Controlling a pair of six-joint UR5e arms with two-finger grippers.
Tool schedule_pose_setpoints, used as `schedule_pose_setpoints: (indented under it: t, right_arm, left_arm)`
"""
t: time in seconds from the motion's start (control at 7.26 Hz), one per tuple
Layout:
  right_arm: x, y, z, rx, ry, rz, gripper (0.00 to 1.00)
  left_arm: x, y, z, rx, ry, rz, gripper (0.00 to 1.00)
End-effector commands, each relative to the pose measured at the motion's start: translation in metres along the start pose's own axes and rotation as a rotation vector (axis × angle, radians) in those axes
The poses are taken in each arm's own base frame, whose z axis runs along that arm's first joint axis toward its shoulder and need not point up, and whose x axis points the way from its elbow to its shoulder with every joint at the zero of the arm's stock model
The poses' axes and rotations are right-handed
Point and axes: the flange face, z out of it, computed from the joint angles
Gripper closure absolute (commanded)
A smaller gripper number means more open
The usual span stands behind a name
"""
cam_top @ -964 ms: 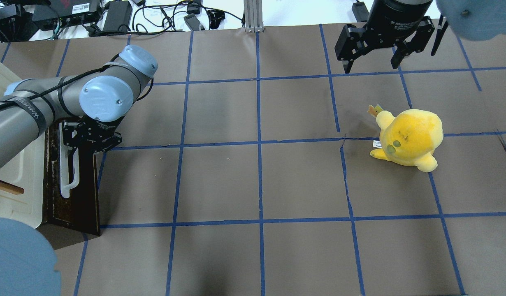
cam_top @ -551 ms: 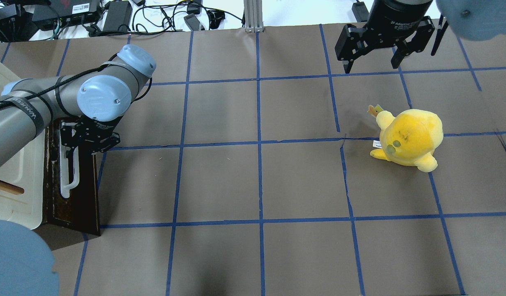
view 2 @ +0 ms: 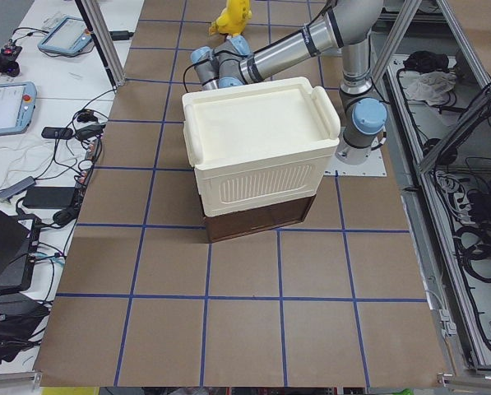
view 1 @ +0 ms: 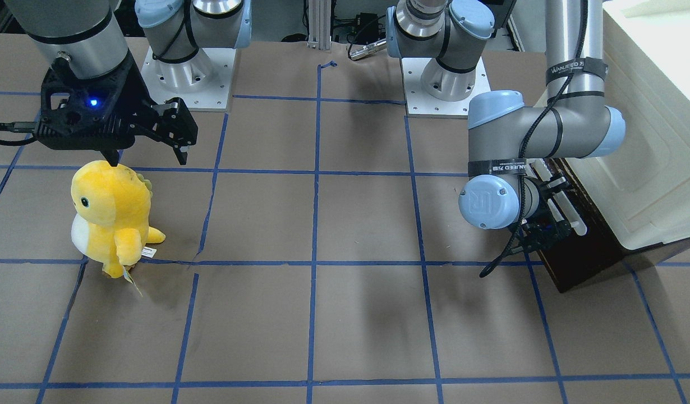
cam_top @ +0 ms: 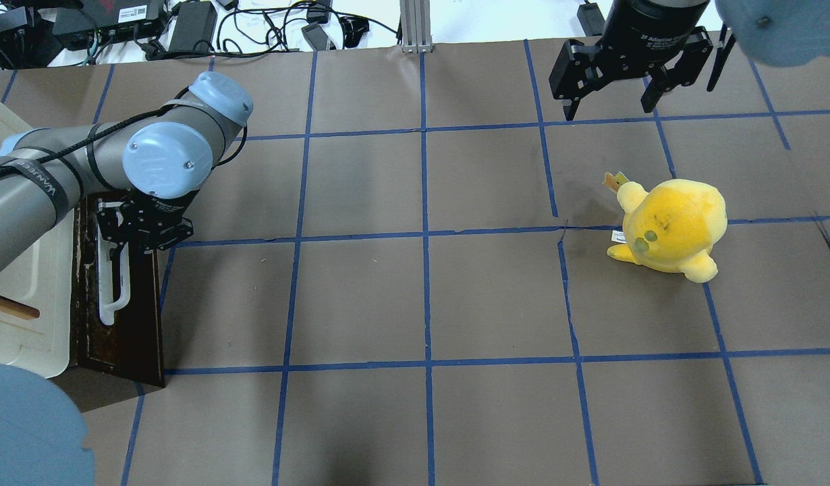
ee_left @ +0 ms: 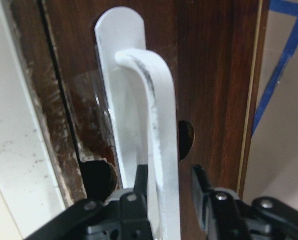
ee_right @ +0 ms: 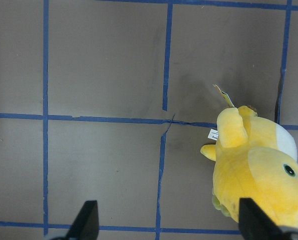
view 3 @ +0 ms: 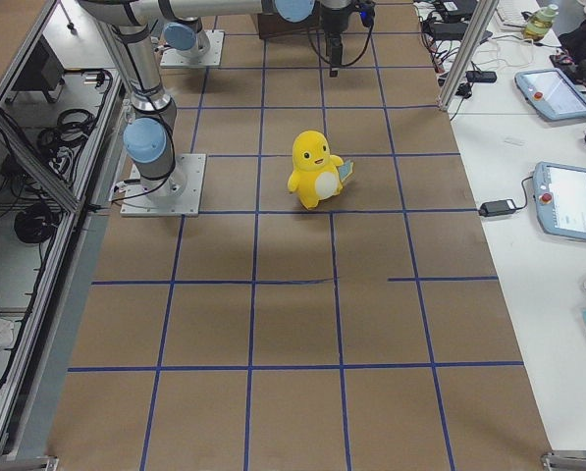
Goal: Pull drawer sideways
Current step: 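Close the left gripper around the white drawer handle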
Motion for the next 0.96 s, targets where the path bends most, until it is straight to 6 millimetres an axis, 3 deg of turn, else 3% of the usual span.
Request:
schedule_pose_setpoints:
  t: [0.0, 0.28, 0.55, 0.83]
  right_arm:
    - [0.0000, 0.0000, 0.0000, 0.000, 0.000, 0.001, 0.00]
    - [0.0001, 0.0000, 0.0000, 0.000, 0.001, 0.001, 0.00]
    - [0.0000, 0.0000, 0.0000, 0.000, 0.000, 0.001, 0.00]
    - [0.0000, 0.0000, 0.0000, 0.000, 0.000, 0.001, 0.00]
  left_arm:
    - [-0.0004, -0.0002, 0.0005, -0.001, 0.000, 0.003, 0.67]
    - [-0.0004, -0.0002, 0.0005, -0.001, 0.000, 0.001, 0.69]
    - [-0.0008, -0.0005, 0.0000, 0.000, 0.000, 0.006, 0.94]
    - [-0.0018, -0.0005, -0.0009, 0.001, 0.001, 0.008, 1.00]
